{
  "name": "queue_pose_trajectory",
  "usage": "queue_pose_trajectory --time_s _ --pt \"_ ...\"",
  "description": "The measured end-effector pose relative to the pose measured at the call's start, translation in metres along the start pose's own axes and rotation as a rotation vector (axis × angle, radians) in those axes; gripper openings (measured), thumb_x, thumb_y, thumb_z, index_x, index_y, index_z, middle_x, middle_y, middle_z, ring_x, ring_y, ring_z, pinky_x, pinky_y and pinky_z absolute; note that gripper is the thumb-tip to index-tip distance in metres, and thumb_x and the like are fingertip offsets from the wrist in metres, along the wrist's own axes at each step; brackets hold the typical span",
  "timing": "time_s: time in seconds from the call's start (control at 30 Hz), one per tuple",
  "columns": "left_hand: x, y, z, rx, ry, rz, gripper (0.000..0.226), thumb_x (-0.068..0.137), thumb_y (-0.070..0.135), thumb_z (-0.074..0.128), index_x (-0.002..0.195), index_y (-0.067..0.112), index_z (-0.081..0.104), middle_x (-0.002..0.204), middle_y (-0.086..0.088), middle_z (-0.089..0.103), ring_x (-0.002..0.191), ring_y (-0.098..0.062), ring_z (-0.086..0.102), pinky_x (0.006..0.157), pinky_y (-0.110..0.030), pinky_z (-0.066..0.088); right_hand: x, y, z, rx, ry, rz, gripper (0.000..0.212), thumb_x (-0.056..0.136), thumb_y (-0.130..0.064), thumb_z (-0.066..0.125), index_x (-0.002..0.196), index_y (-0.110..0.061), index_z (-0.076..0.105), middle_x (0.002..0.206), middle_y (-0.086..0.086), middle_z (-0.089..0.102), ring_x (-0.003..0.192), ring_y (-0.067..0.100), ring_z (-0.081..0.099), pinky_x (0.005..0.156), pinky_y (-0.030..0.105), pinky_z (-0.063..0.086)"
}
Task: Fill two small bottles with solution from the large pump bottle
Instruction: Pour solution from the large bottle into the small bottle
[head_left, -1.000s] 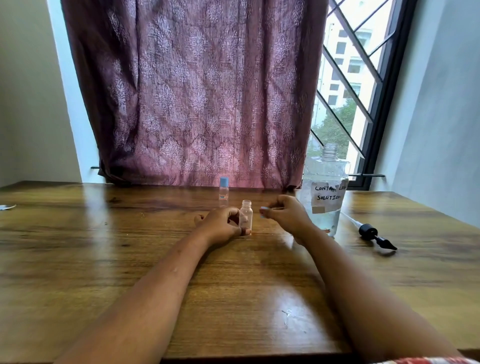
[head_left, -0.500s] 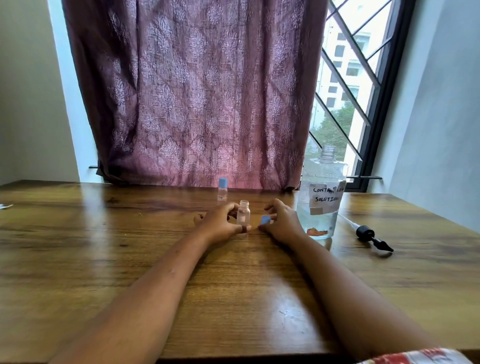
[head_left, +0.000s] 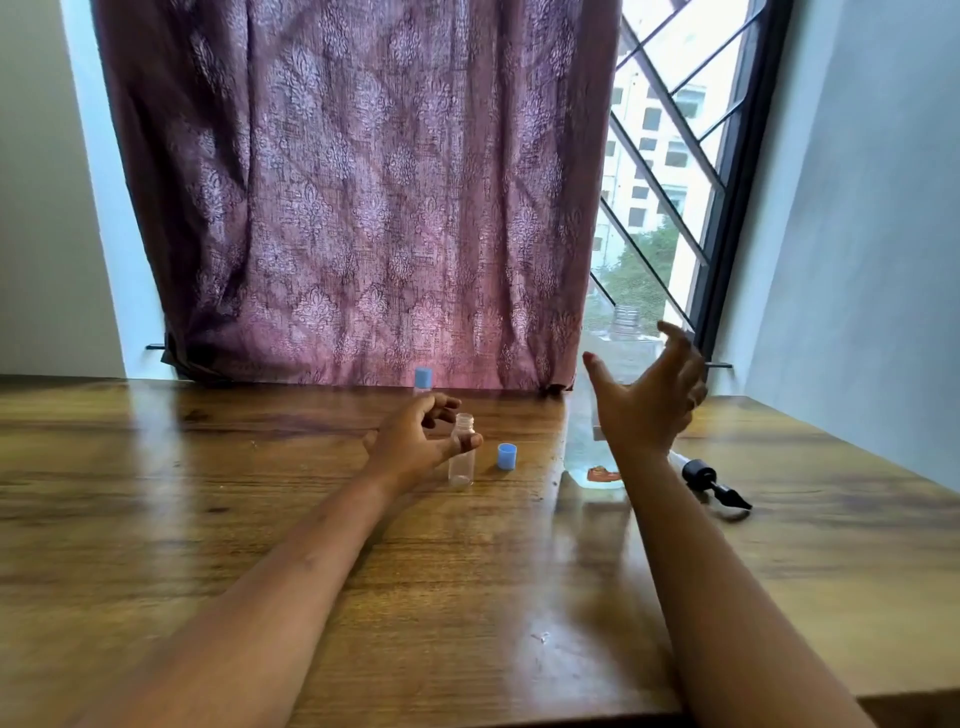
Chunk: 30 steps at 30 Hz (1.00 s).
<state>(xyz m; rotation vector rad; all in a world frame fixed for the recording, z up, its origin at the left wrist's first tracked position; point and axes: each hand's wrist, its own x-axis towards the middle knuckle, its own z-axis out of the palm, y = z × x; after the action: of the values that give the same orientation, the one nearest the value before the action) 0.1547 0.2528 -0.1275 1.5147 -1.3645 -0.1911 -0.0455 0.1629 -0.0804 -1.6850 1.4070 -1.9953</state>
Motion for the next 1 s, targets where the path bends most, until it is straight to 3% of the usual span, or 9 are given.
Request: queue_pose_trajectory --time_s 0.07,0.13,0.23,0.3,0.43,0.57,0.7,1.0 --pt "0.0 0.0 0.003 -0.004 0.004 0.005 0.043 0.069 0.039 0.079 0.105 0.033 0.056 0.097 0.02 0.057 0.095 -0.004 0.056 0.088 -0.031 0.044 -0.001 0.006 0.003 -0.032 -0.124 0.171 0.099 0.062 -0.054 0.077 0.141 -0.03 0.022 0.144 0.01 0.027 0.129 0.04 0.031 0.099 0.057 0.031" --pt "0.0 0.001 0.006 0.003 0.005 0.013 0.043 0.069 0.037 0.08 0.105 0.03 0.057 0.094 0.019 0.057 0.091 -0.003 0.055 0.088 -0.031 0.046 -0.006 0.012 0.008 -0.117 -0.236 0.213 0.118 0.058 -0.06 0.077 0.145 -0.039 0.001 0.147 0.011 0.022 0.127 0.041 0.034 0.098 0.057 0.032" --pt "-0.001 0.001 0.009 0.055 0.015 0.004 0.043 0.068 0.039 0.08 0.104 0.03 0.057 0.096 0.016 0.059 0.095 -0.009 0.057 0.095 -0.043 0.045 -0.014 0.019 0.015 -0.188 -0.296 0.26 0.128 0.059 -0.054 0.08 0.143 -0.042 -0.015 0.148 0.013 0.023 0.127 0.041 0.037 0.097 0.056 0.033" --pt "-0.001 -0.001 0.01 0.081 0.029 -0.01 0.04 0.068 0.042 0.08 0.1 0.032 0.057 0.098 0.013 0.062 0.098 -0.012 0.059 0.096 -0.05 0.043 -0.017 0.023 0.016 -0.16 -0.305 0.318 0.124 0.061 -0.045 0.082 0.143 -0.041 -0.011 0.145 0.015 0.028 0.126 0.042 0.04 0.098 0.056 0.034" --pt "-0.002 -0.003 0.011 0.115 0.045 -0.05 0.041 0.069 0.05 0.076 0.102 0.034 0.057 0.1 0.014 0.061 0.102 -0.016 0.058 0.096 -0.05 0.042 -0.014 0.024 0.014 -0.115 -0.289 0.303 0.111 0.061 -0.032 0.082 0.141 -0.035 0.005 0.137 0.015 0.037 0.12 0.044 0.044 0.095 0.054 0.038" --pt "-0.001 -0.006 0.013 0.129 0.067 -0.086 0.046 0.072 0.048 0.074 0.11 0.026 0.06 0.106 0.008 0.064 0.104 -0.018 0.058 0.097 -0.049 0.042 -0.018 0.017 0.012 -0.184 -0.315 0.116 0.106 0.058 -0.026 0.08 0.137 -0.033 0.011 0.134 0.013 0.037 0.116 0.043 0.045 0.095 0.055 0.041" --pt "0.001 -0.008 0.012 0.177 0.096 -0.085 0.038 0.073 0.052 0.071 0.104 0.033 0.06 0.105 0.012 0.063 0.102 -0.014 0.057 0.098 -0.047 0.037 -0.022 0.014 0.013 -0.217 -0.347 -0.025 0.102 0.057 -0.018 0.079 0.136 -0.029 0.015 0.135 0.012 0.037 0.118 0.04 0.044 0.099 0.055 0.039" --pt "0.005 -0.011 0.014 0.241 0.096 -0.074 0.032 0.073 0.058 0.068 0.097 0.038 0.06 0.099 0.015 0.063 0.1 -0.012 0.056 0.092 -0.04 0.031 -0.027 0.019 0.01 -0.615 -0.397 -0.302 0.092 0.07 -0.011 0.068 0.143 -0.024 0.013 0.136 0.005 0.036 0.124 0.033 0.039 0.108 0.059 0.028"
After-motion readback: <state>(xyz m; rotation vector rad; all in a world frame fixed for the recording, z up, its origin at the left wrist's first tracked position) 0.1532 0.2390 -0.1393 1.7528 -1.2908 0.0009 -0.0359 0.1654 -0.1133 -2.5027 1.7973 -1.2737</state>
